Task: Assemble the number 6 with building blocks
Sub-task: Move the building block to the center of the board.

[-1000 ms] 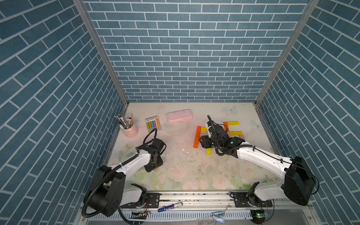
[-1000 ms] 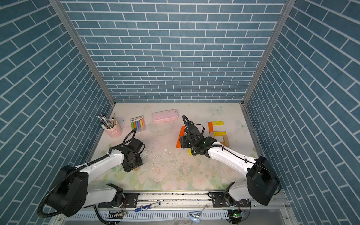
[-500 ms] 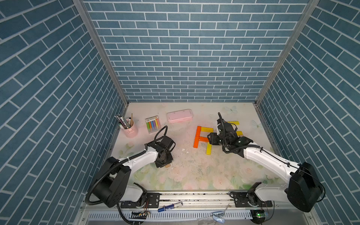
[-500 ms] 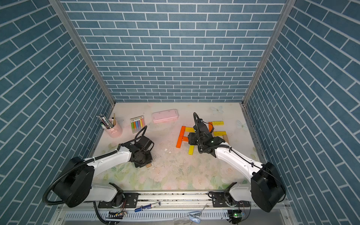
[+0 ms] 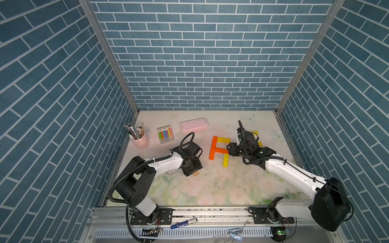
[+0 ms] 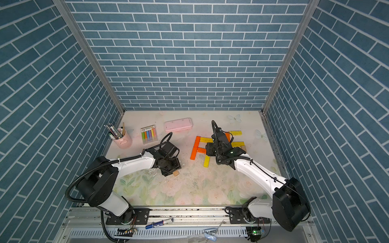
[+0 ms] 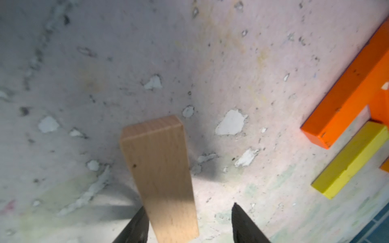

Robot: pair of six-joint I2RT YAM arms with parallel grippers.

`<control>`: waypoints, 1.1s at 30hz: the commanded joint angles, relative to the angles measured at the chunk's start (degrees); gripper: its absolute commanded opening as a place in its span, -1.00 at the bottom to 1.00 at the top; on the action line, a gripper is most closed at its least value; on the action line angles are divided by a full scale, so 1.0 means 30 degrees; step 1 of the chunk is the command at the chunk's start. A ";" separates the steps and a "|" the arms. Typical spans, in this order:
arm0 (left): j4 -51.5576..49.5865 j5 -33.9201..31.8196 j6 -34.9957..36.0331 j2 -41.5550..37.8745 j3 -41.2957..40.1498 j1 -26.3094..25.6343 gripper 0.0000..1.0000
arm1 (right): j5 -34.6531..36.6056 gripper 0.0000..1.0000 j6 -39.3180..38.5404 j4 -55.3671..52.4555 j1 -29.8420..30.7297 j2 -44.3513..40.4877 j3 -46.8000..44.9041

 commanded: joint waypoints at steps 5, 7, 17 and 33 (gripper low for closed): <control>-0.2972 0.0526 0.2987 -0.2058 0.0730 0.1733 0.45 | -0.0567 0.16 -0.1233 -0.0350 0.0607 0.1455 0.1335; -0.4091 0.0337 0.3981 -0.2818 0.0776 0.2891 0.49 | -0.0454 0.19 -0.1296 -0.0333 0.1228 0.2301 0.1859; -0.8774 -0.1474 0.8021 -0.5951 0.2006 0.8111 0.78 | -0.1184 0.26 -0.2432 -0.1210 0.5497 0.9403 0.7044; -0.9665 -0.1646 1.0506 -0.7590 0.2245 1.3318 0.86 | -0.3207 0.16 -0.4754 -0.6306 0.7802 1.5307 1.3166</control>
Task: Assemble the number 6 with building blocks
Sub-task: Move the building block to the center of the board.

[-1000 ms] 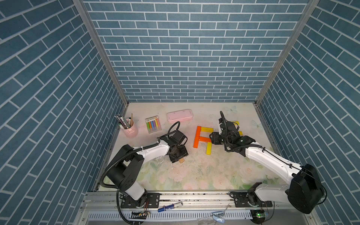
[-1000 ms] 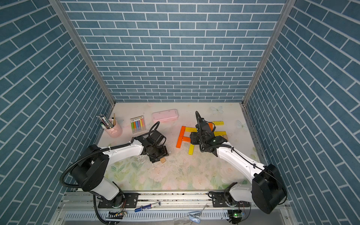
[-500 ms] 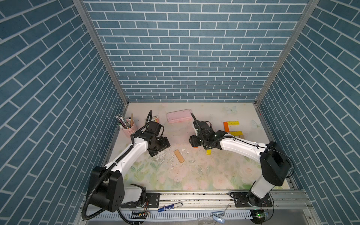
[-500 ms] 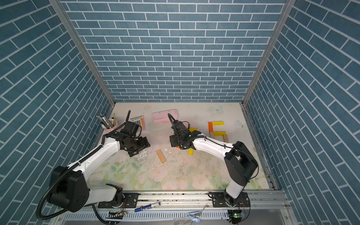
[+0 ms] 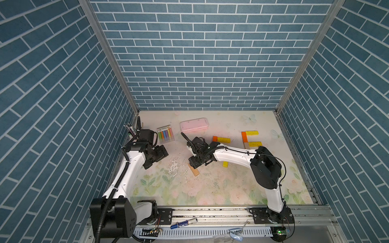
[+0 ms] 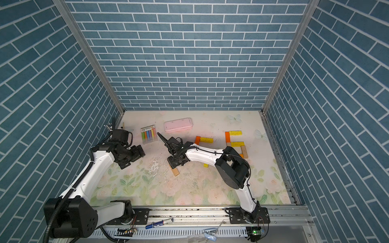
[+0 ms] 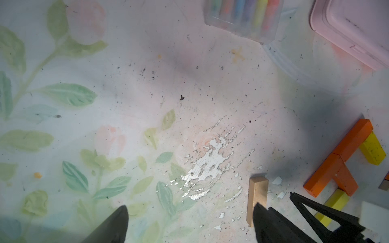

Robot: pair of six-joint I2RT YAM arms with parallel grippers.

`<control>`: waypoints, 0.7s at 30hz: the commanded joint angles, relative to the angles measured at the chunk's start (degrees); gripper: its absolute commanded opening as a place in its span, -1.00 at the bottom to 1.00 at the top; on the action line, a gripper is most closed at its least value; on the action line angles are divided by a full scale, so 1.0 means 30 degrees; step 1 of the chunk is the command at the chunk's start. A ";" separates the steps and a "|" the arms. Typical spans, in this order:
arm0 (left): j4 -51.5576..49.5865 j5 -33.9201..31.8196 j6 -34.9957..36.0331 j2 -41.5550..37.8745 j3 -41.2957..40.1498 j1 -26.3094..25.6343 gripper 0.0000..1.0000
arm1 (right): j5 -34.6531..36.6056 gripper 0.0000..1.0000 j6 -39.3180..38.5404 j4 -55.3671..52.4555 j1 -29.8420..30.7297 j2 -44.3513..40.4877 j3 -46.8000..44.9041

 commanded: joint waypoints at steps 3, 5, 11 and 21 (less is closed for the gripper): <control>-0.0209 0.0266 0.0730 -0.0052 0.0048 0.0712 0.85 | -0.0470 0.14 -0.1178 -0.2247 0.0372 0.1320 0.1318; -0.0082 0.0369 0.0766 0.0164 -0.0058 0.0890 0.85 | -0.0350 0.13 -0.1398 -0.2728 0.0464 0.1746 0.1721; 0.0248 0.0476 0.0816 0.0330 -0.0219 0.1362 0.85 | 0.0213 0.07 -0.1841 -0.3691 0.0905 0.2533 0.2595; 0.0416 0.0213 0.0972 0.0532 -0.0335 0.1953 0.84 | 0.1222 -0.51 -0.3022 -0.4962 0.1207 0.2988 0.2967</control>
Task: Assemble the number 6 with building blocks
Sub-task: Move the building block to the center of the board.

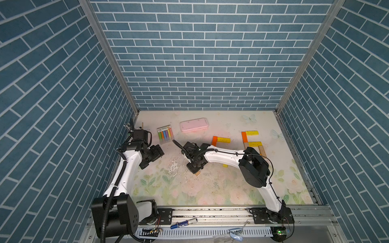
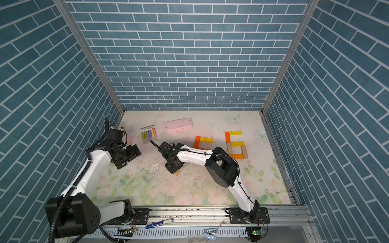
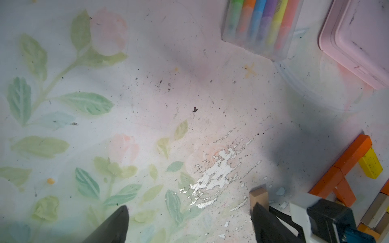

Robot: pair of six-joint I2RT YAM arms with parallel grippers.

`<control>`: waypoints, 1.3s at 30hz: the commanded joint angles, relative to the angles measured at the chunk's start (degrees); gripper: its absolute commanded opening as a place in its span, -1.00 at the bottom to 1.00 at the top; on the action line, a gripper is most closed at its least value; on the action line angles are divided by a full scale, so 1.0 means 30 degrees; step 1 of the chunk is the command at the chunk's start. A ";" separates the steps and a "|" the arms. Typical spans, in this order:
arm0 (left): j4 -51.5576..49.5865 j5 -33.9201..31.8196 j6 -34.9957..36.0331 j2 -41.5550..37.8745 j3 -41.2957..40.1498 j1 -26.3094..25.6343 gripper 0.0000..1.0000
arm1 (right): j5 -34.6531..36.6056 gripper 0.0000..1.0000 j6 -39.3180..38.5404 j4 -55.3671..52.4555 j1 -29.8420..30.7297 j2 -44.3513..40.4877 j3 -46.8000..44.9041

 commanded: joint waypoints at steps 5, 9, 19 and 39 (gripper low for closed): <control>0.0319 -0.0139 0.0170 0.0491 -0.0401 0.0153 0.84 | 0.1362 -0.65 -0.4056 -0.1437 0.0080 -0.1091 -0.1066; 0.0640 0.0266 0.0090 0.0596 -0.0648 0.0153 0.83 | 0.2616 -0.68 -0.6834 -0.1417 -0.0112 -0.2294 -0.2701; 0.1390 0.1310 -0.0003 0.0786 -0.1160 0.0098 0.82 | 0.4534 -0.55 -1.0731 0.0860 -0.0466 -0.5057 -0.6754; 0.2706 0.2596 0.0395 0.1325 -0.1926 -0.1516 0.81 | 0.7274 0.04 -1.1481 0.2691 -0.1178 -0.6967 -0.8795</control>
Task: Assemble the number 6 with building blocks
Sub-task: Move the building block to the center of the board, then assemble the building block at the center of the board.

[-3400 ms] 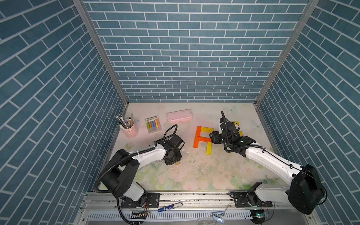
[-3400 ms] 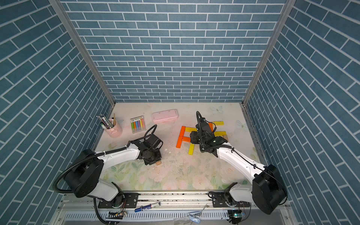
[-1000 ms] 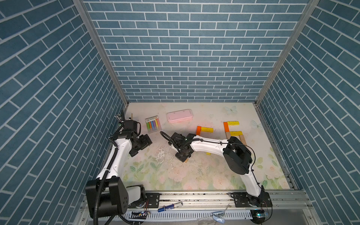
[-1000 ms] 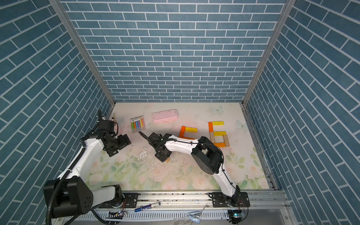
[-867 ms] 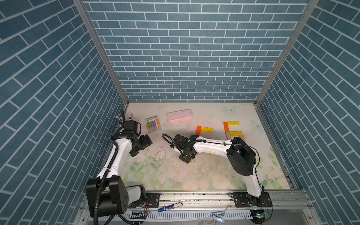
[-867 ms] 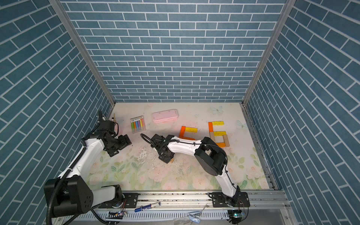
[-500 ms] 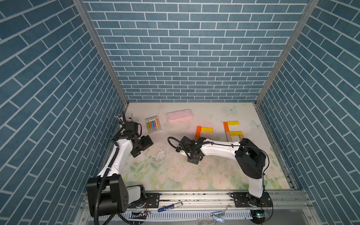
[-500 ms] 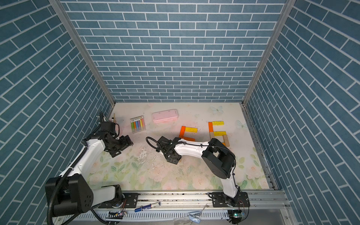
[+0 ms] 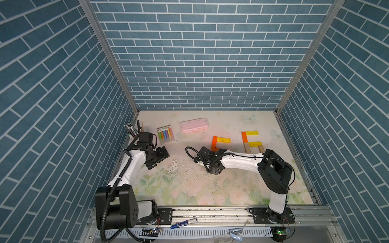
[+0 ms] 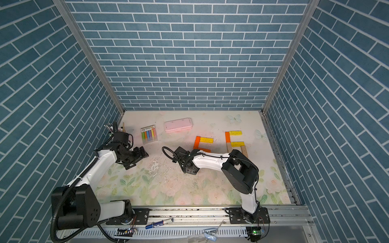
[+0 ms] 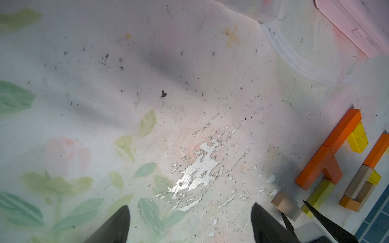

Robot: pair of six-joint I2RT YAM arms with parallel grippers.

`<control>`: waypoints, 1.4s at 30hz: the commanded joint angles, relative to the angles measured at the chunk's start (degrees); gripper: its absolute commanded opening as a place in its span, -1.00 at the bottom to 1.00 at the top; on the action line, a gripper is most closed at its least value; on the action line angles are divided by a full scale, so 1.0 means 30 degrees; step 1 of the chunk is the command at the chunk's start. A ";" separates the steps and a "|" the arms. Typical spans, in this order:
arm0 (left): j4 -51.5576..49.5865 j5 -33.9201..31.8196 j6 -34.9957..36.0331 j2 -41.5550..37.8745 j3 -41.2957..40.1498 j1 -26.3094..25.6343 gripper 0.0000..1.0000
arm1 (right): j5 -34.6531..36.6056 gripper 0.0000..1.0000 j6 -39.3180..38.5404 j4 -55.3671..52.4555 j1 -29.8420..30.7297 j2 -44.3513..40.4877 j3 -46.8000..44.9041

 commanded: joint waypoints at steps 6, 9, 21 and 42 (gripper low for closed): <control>0.0758 -0.0520 0.1043 0.0085 -0.0361 -0.3164 0.77 | -0.1178 0.02 0.2177 0.1765 -0.1294 -0.4376 -0.1816; 0.1451 -0.1558 0.1583 0.0224 -0.0441 -0.5804 0.75 | -0.2772 -0.05 0.4377 0.3705 -0.2519 -0.7178 -0.3659; 0.4170 -0.3368 0.4926 0.5497 0.1650 -1.4988 0.36 | -0.2406 -0.12 1.0751 0.6382 -0.7617 -1.3499 -0.7996; 0.4805 -0.5788 0.4579 1.0435 0.4791 -1.7372 0.07 | -0.3271 -0.14 1.1154 0.6289 -0.8899 -1.4350 -0.8440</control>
